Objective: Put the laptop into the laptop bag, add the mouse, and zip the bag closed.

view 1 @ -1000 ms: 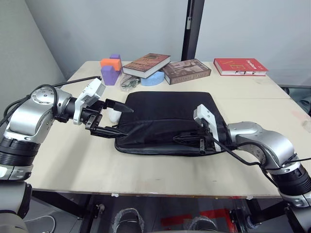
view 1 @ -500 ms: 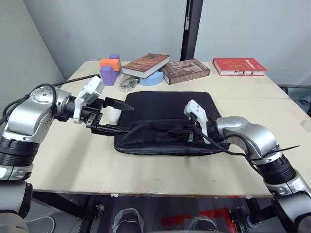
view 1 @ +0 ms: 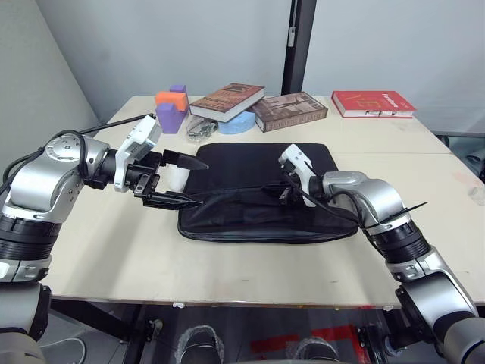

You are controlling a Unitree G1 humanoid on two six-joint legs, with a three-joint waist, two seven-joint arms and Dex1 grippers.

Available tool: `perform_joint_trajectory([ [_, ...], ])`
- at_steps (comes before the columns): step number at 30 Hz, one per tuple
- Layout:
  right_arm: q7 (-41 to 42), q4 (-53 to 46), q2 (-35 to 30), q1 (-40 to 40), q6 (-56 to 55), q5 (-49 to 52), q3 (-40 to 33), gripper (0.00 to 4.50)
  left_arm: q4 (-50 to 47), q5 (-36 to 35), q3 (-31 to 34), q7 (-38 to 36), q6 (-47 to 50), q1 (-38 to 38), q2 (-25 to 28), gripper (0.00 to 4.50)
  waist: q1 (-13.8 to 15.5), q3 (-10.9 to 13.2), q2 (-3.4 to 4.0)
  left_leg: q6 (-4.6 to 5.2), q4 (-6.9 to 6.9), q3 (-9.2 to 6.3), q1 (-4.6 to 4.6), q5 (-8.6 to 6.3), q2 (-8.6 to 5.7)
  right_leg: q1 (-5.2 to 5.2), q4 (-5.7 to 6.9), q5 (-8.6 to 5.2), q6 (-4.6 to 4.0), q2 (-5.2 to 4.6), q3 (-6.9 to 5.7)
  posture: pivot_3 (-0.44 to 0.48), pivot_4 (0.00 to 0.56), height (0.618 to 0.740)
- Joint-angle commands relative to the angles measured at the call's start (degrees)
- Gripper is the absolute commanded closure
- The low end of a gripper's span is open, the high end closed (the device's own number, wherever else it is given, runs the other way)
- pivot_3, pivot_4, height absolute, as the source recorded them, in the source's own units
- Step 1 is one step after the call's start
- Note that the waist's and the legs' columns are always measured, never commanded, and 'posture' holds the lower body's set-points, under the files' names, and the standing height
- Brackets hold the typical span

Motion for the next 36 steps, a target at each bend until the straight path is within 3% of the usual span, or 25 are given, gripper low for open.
perform_joint_trajectory([
  [1,1.4,0.4,-1.5,0.0,-0.9,-3.4,3.6,4.47,0.5,-0.2,3.6,0.5,0.0,-0.2,1.8,0.00,0.0,0.0,-0.01,0.00,0.00,0.00,0.02,0.00,0.00,0.02,0.00,0.00,0.00,0.00,0.00,0.000,0.150,0.725],
  [8,2.1,2.4,-1.5,-0.7,-3.3,-7.7,5.8,4.47,6.0,0.5,6.2,3.6,0.0,2.5,1.2,0.00,-0.1,-0.2,-0.03,0.00,0.03,0.00,0.19,0.00,0.00,0.15,0.09,0.00,0.00,0.00,0.02,0.000,0.150,0.725],
  [18,3.2,3.2,-0.9,-1.5,-3.7,-9.7,5.9,4.47,34.9,7.6,11.2,30.8,1.0,-7.5,-8.6,0.00,0.0,-0.3,-0.13,-0.01,0.12,-0.10,0.38,0.00,0.00,0.32,0.22,0.02,0.00,0.03,0.02,0.000,0.150,0.725],
  [24,3.4,3.1,-0.7,-1.3,-3.8,-10.6,6.5,4.47,50.1,9.6,13.3,39.8,0.6,-14.1,-12.7,0.00,0.2,-0.4,-0.22,-0.05,0.11,-0.13,0.30,0.02,0.00,0.32,0.08,0.02,0.01,0.04,-0.01,0.000,0.150,0.725],
  [31,2.8,2.8,-0.4,-1.0,-3.4,-11.7,5.9,4.47,63.1,16.5,9.9,41.9,-1.7,-19.3,-17.4,0.00,0.5,-0.4,-0.24,-0.06,0.12,-0.20,0.32,0.02,0.00,0.38,0.09,0.02,0.01,0.04,-0.04,0.000,0.150,0.725],
  [36,2.2,1.7,-0.5,-0.3,-2.6,-11.6,5.3,4.47,67.2,19.2,9.1,40.5,-1.8,-21.2,-19.9,0.00,0.5,-0.4,-0.25,-0.10,0.10,-0.25,0.29,0.04,0.00,0.38,0.08,0.02,0.01,0.05,-0.09,0.000,0.150,0.725],
])
